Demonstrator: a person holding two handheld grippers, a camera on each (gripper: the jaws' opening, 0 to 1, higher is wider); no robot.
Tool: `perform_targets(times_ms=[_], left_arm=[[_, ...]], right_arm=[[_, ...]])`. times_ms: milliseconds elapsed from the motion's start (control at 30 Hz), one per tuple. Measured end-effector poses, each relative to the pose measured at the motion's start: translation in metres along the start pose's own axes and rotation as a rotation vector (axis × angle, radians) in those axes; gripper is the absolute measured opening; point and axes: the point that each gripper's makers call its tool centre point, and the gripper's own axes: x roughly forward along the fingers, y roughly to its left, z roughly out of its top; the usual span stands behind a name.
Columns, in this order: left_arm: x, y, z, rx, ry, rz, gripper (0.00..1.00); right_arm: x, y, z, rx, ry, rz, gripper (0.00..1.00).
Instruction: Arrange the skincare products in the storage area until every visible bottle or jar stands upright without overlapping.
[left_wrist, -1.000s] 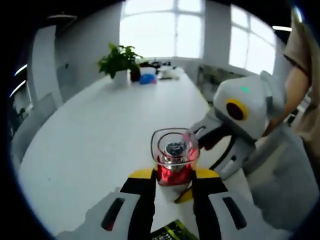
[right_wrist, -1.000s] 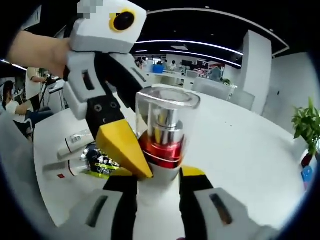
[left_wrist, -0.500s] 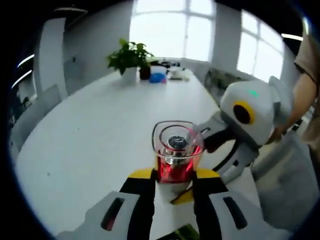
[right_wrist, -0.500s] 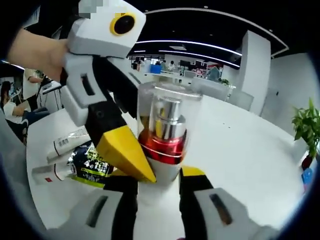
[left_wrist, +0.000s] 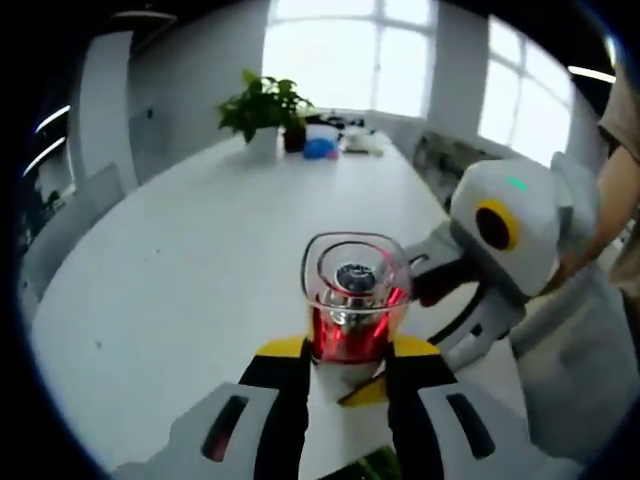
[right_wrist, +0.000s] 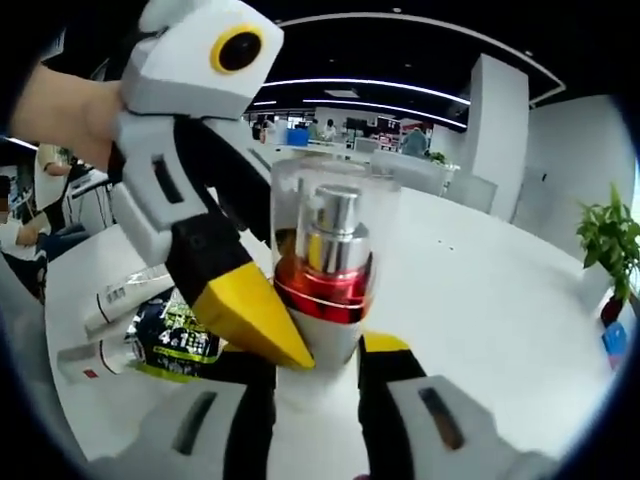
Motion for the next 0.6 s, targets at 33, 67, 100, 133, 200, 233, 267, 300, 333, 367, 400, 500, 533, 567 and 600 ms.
perform_targets(times_ms=[33, 67, 100, 133, 200, 233, 267, 300, 333, 367, 400, 500, 533, 567, 600], left_arm=[[0.0, 0.0, 0.0, -0.001, 0.003, -0.002, 0.26], [0.0, 0.0, -0.001, 0.0, 0.003, -0.002, 0.26], [0.0, -0.001, -0.001, -0.003, 0.004, -0.005, 0.26], [0.0, -0.001, -0.002, -0.008, 0.004, -0.006, 0.26], [-0.001, -0.002, -0.002, -0.014, 0.003, 0.001, 0.26], [-0.002, -0.003, -0.004, -0.016, 0.004, 0.003, 0.27], [-0.003, -0.003, -0.004, -0.021, 0.001, 0.006, 0.28], [-0.004, -0.002, -0.004, -0.029, -0.005, 0.01, 0.29], [-0.006, -0.002, -0.005, -0.044, -0.012, 0.013, 0.3], [-0.007, -0.002, -0.005, -0.055, -0.018, 0.016, 0.32], [-0.01, -0.001, -0.005, -0.066, -0.024, 0.022, 0.32], [-0.017, -0.002, -0.008, -0.091, -0.04, 0.034, 0.33], [-0.019, -0.002, -0.008, -0.1, -0.045, 0.038, 0.34], [-0.022, -0.002, -0.01, -0.11, -0.051, 0.046, 0.34], [-0.024, -0.002, -0.012, -0.116, -0.052, 0.05, 0.34]], right_arm=[[0.0, 0.0, 0.0, 0.003, -0.002, 0.001, 0.31], [-0.001, 0.001, 0.001, 0.01, -0.01, 0.002, 0.32], [-0.002, 0.002, 0.0, 0.006, -0.012, 0.003, 0.32], [-0.001, 0.002, -0.001, -0.003, -0.008, 0.002, 0.32], [-0.003, 0.003, -0.013, -0.05, 0.065, -0.003, 0.32], [-0.002, 0.005, -0.015, -0.063, 0.065, -0.003, 0.33], [-0.003, 0.006, -0.013, -0.061, 0.059, -0.004, 0.36], [-0.005, 0.007, -0.014, -0.057, 0.059, -0.006, 0.38], [-0.006, 0.006, -0.017, -0.049, 0.067, -0.009, 0.4], [-0.009, 0.006, -0.018, -0.041, 0.07, -0.008, 0.41], [-0.012, 0.007, -0.019, -0.041, 0.072, -0.01, 0.41], [-0.017, 0.006, -0.022, -0.034, 0.081, -0.006, 0.45], [-0.018, 0.006, -0.023, -0.037, 0.084, -0.007, 0.46], [-0.02, 0.006, -0.024, -0.045, 0.088, -0.008, 0.47], [-0.022, 0.007, -0.025, -0.053, 0.093, -0.007, 0.48]])
